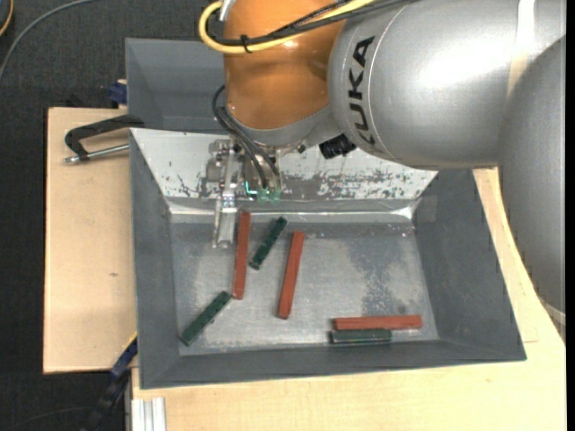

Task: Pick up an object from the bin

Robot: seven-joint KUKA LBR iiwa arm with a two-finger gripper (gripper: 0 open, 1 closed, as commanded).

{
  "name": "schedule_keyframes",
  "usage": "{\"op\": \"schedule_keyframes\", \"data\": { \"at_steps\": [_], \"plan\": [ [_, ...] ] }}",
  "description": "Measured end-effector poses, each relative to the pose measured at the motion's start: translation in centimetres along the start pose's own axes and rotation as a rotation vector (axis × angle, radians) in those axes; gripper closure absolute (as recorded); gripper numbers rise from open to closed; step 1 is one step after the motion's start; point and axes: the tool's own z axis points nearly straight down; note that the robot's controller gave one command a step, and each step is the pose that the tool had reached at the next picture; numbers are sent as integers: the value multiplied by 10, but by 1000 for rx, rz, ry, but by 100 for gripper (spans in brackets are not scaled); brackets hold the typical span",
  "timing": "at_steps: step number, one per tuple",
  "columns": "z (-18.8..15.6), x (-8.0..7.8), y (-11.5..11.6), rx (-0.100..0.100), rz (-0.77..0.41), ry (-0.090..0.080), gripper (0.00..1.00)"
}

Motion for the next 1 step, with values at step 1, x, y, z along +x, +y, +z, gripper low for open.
{"op": "schedule_keyframes", "data": {
  "at_steps": [1],
  "plan": [
    [180, 61, -12, 2, -145, 1, 0]
  ]
}}
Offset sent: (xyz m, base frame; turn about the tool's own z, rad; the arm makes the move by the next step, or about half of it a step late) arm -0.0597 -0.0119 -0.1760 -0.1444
